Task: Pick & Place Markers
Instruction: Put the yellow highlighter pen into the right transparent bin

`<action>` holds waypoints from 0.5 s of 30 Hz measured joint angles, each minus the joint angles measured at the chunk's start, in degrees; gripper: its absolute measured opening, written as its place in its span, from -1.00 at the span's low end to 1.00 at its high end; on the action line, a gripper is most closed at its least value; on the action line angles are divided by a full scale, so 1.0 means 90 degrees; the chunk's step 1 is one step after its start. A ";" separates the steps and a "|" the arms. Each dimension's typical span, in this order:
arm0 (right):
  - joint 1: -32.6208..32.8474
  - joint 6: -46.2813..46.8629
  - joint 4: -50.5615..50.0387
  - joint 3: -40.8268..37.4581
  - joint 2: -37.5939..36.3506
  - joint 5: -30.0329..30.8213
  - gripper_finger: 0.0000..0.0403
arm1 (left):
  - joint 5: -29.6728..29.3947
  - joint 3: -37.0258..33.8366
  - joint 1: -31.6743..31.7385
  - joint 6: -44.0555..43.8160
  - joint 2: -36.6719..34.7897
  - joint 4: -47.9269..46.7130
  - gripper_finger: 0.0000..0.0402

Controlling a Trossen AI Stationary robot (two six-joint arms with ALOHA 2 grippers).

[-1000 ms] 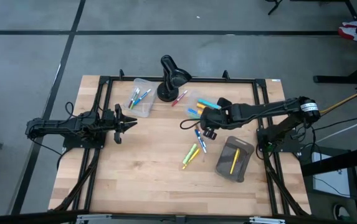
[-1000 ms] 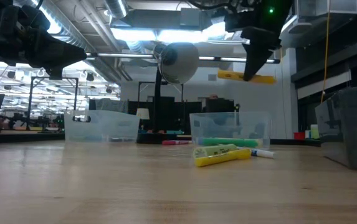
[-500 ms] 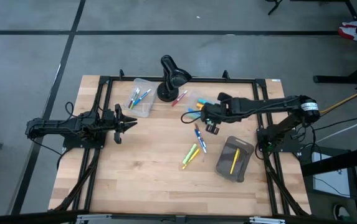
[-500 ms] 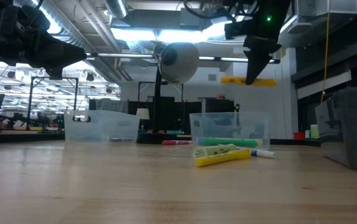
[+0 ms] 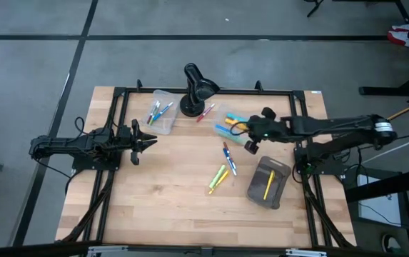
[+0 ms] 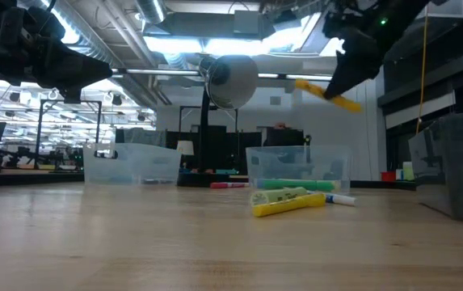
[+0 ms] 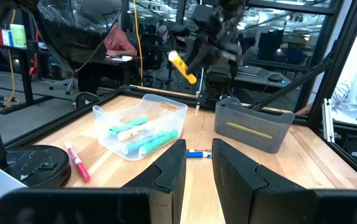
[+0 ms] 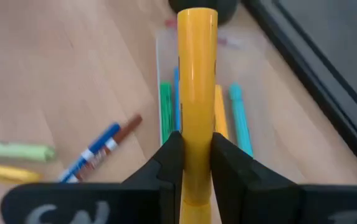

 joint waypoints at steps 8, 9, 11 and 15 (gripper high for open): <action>0.0000 -0.0265 0.2424 -0.1016 -0.0549 0.0705 -0.70 | 0.0000 0.0000 0.0000 0.0001 0.0000 0.0000 -0.64; -0.0001 -0.0347 0.2857 -0.1156 -0.0537 0.0776 -0.70 | 0.0000 0.0000 0.0001 0.0001 0.0000 0.0000 -0.64; -0.0017 -0.0504 0.3573 -0.1394 -0.0478 0.0821 -0.70 | 0.0000 0.0000 0.0002 0.0000 -0.0001 0.0000 -0.64; -0.0022 -0.0672 0.4637 -0.1746 -0.0317 0.0817 -0.70 | 0.0000 0.0000 0.0002 -0.0002 -0.0002 0.0000 -0.64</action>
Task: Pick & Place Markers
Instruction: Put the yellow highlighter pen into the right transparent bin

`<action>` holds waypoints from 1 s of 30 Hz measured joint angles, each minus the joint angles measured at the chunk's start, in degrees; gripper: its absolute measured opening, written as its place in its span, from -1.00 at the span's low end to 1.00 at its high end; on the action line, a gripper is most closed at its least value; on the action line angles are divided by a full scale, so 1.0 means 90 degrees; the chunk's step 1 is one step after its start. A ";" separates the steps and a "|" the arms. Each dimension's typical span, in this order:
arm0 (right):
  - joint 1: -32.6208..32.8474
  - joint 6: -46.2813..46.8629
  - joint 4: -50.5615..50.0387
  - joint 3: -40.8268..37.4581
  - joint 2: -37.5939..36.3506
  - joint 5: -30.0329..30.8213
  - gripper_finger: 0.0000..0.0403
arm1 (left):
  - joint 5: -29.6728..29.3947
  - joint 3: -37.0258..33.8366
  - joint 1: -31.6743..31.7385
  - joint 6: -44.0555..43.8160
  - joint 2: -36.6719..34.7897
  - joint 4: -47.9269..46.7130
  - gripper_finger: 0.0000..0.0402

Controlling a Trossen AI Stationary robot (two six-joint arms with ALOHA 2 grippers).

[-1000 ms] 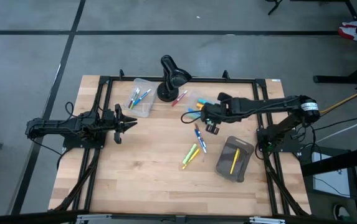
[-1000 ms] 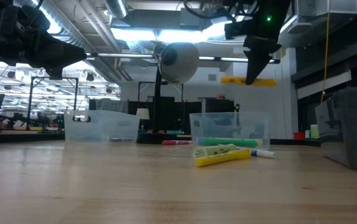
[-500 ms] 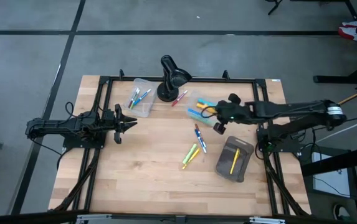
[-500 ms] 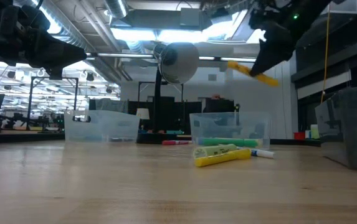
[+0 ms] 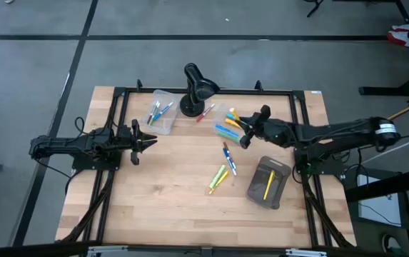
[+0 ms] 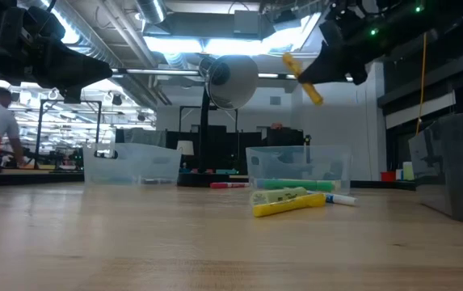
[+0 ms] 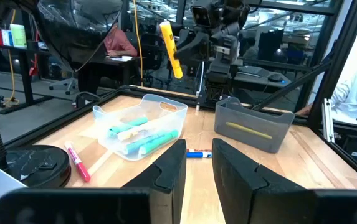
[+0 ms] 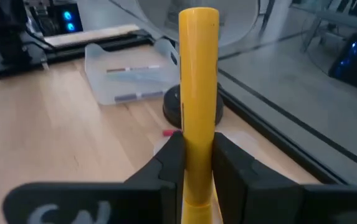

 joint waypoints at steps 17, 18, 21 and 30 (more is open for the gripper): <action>-0.0004 0.0714 0.0247 -0.0101 0.0786 0.0476 -0.70 | 0.0000 0.0000 -0.0002 0.0001 0.0001 0.0000 -0.64; -0.0018 0.0720 0.0263 -0.0101 0.0816 0.0478 -0.70 | 0.0000 0.0000 -0.0002 0.0002 0.0002 0.0000 -0.64; -0.0087 0.0714 0.0283 -0.0101 0.0882 0.0478 -0.70 | 0.0000 0.0000 0.0001 0.0000 0.0002 0.0000 -0.64; -0.0433 0.0621 0.0267 -0.0101 0.1044 0.0152 -0.70 | 0.0000 0.0000 -0.0001 0.0002 0.0001 0.0000 -0.64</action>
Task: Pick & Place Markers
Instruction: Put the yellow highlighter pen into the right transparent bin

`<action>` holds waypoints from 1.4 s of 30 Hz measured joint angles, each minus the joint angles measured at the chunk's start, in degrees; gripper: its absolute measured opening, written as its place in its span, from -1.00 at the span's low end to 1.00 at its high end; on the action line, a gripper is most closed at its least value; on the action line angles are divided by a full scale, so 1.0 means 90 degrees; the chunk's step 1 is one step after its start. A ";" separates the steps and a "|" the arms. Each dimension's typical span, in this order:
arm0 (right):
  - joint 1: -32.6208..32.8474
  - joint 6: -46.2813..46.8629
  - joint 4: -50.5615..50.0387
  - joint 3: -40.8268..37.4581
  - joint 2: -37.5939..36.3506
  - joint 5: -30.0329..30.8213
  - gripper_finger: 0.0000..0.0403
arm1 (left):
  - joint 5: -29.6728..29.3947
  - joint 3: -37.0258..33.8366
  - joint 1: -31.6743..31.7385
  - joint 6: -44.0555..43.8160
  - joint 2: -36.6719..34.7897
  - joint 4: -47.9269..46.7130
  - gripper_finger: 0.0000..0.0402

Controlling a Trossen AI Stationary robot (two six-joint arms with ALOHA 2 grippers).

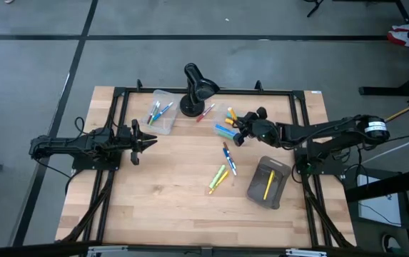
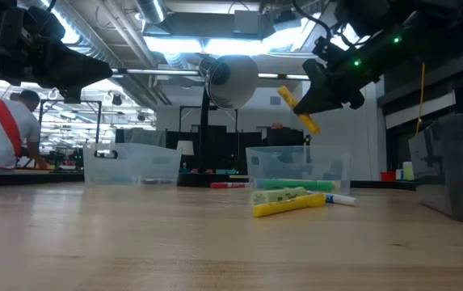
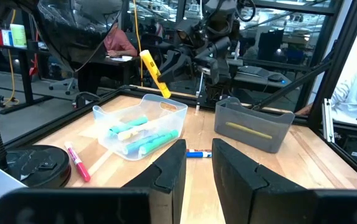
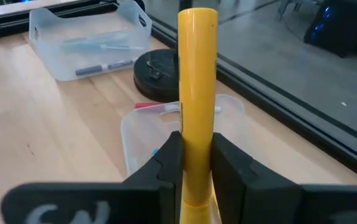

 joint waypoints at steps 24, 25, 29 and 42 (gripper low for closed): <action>-0.0689 -0.0911 -0.3120 0.1533 0.1086 -0.1386 -0.68 | 0.0000 0.0000 -0.0001 -0.0002 0.0001 0.0000 -0.64; -0.0703 -0.0991 -0.3141 0.1571 0.1146 -0.1401 -0.67 | 0.0000 0.0000 0.0002 -0.0001 0.0000 0.0000 -0.64; -0.0728 -0.1149 -0.3141 0.1644 0.1349 -0.1412 -0.60 | 0.0000 0.0000 -0.0001 0.0001 0.0001 0.0000 -0.64; -0.0726 -0.1094 -0.3107 0.1664 0.1460 -0.1397 -0.56 | 0.0000 0.0000 0.0001 0.0001 -0.0001 0.0000 -0.64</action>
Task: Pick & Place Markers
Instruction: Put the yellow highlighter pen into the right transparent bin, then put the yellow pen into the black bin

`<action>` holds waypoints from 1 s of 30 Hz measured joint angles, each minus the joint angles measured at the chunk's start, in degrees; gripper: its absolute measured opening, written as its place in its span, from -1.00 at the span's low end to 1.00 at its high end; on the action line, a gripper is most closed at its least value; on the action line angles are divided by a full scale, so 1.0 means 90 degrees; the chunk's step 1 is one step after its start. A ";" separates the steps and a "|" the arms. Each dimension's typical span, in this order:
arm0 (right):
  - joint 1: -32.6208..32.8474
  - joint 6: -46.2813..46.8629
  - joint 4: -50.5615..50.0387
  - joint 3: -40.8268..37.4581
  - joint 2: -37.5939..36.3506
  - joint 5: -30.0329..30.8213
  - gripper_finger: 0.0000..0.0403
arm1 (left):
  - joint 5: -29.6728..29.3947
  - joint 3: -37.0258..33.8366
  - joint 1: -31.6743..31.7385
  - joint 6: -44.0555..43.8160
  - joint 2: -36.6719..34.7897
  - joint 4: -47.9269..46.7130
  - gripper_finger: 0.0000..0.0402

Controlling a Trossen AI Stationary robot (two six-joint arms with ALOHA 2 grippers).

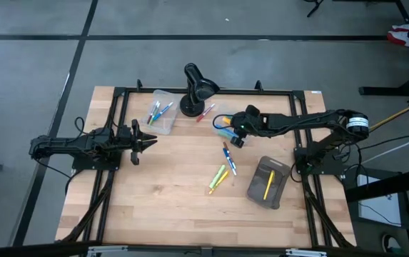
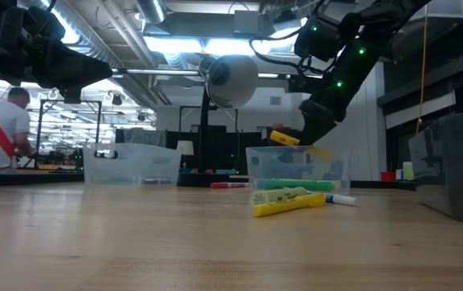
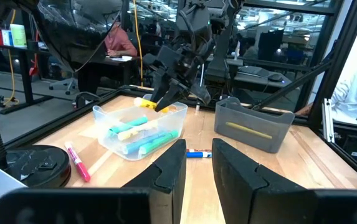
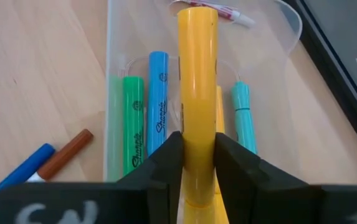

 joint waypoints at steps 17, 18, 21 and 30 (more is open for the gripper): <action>0.0000 0.1169 0.0059 0.0134 0.0000 -0.0227 -0.09 | 0.0000 0.0000 -0.0002 -0.0002 0.0002 0.0000 -0.64; 0.0000 0.1383 0.0065 0.0222 0.0000 -0.0271 -0.08 | 0.0000 0.0000 -0.0001 0.0000 -0.0001 0.0000 -0.64; 0.0051 0.1804 -0.0047 0.0520 -0.0007 -0.0435 -0.10 | 0.0000 0.0000 -0.0002 -0.0002 0.0002 0.0000 -0.64; 0.0965 0.1763 0.0086 0.1272 -0.0007 -0.1008 -0.28 | 0.0000 0.0000 0.0000 0.0000 0.0000 0.0000 -0.64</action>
